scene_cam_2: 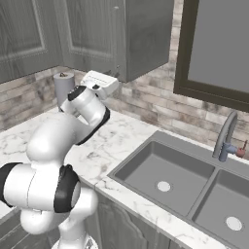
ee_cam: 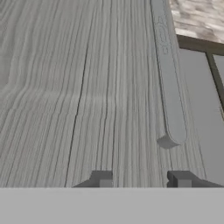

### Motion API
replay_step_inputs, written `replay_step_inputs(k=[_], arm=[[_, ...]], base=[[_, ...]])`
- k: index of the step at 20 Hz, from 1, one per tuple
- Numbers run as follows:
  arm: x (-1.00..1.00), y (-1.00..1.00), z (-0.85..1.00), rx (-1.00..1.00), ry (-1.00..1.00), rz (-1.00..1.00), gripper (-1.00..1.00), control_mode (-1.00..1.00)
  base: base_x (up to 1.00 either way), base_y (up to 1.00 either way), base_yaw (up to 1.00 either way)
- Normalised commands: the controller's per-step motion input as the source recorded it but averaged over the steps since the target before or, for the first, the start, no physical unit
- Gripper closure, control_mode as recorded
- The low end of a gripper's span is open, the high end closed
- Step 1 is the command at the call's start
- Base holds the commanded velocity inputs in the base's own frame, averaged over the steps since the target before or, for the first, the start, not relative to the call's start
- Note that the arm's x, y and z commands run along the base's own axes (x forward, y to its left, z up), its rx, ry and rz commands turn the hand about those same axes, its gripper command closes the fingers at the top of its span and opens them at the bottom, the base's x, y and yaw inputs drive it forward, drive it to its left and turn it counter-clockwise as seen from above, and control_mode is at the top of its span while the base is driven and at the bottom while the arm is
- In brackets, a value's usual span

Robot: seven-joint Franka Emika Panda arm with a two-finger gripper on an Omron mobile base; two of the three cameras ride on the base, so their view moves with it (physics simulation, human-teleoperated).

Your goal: Pick up the dish brush and dish brush from the sink, and place them back in the cabinet, and close the cabinet door.

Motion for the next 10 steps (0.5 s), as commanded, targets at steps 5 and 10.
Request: replay_step_inputs(k=[5,10], arm=[[0.35,-0.12,-0.01,0.04,0.06,0.01,-1.0,-1.0],[0.23,-0.12,0.0,0.04,0.08,0.0,-1.0,-1.0]], base=[[0.0,0.0,0.0],[0.0,0.0,0.0]])
